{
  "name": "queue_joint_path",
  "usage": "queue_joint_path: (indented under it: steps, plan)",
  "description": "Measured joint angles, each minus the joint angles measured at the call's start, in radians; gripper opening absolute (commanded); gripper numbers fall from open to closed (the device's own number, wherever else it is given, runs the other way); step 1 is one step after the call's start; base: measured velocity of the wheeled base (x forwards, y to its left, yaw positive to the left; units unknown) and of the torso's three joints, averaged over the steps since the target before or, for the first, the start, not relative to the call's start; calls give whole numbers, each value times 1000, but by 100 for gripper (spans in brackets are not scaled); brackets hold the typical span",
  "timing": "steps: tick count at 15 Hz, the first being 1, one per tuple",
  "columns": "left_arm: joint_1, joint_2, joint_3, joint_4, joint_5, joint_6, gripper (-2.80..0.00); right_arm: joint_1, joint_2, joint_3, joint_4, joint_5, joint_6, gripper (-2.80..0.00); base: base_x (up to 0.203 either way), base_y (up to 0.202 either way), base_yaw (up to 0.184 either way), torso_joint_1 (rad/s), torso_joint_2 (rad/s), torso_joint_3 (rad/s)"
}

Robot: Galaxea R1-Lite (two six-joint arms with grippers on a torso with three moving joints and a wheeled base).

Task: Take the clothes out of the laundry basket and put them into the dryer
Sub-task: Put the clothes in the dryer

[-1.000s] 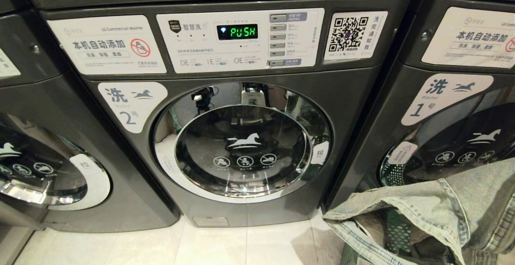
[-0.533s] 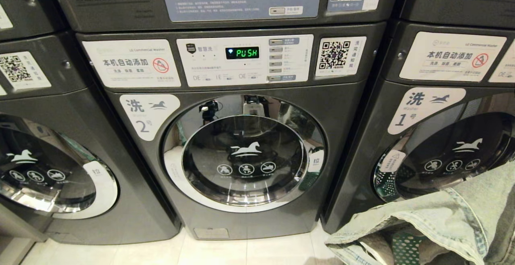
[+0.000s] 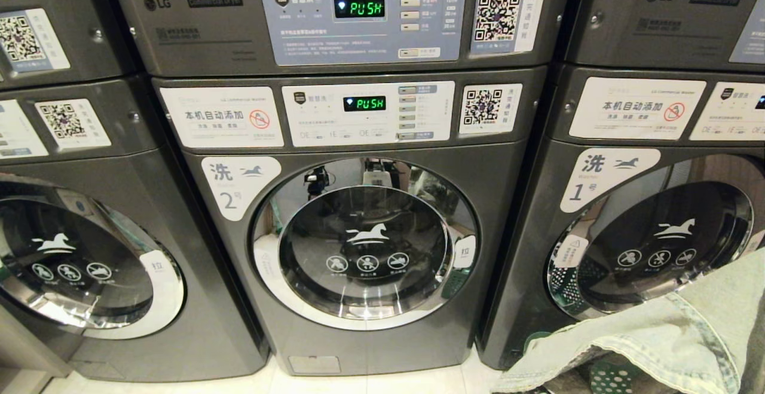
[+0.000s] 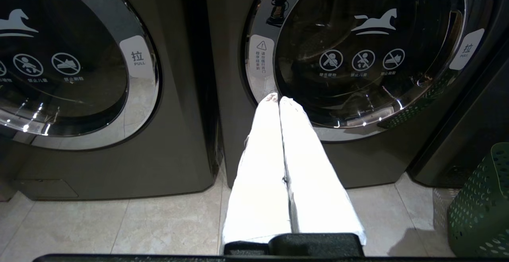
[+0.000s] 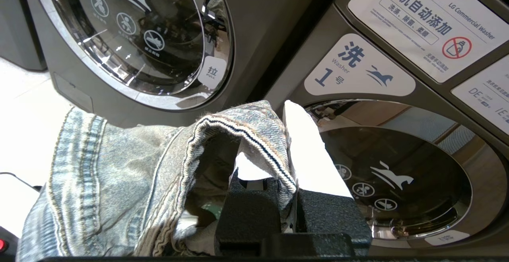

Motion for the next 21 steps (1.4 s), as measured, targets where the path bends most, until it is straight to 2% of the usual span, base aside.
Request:
queue_joint_path:
  steps: [8,11,21]
  plan:
    - [0,0,0,1,0,0,-280,0,7,7,0,-4,-11,-280,0,0,0,28,-66,-41]
    - [0,0,0,0,0,0,-280,0,9,20,0,-3,-37,-280,0,0,0,168,-433,-257]
    - [0,0,0,0,0,0,-280,0,10,28,0,-2,-38,-280,0,0,0,218,-512,-295]
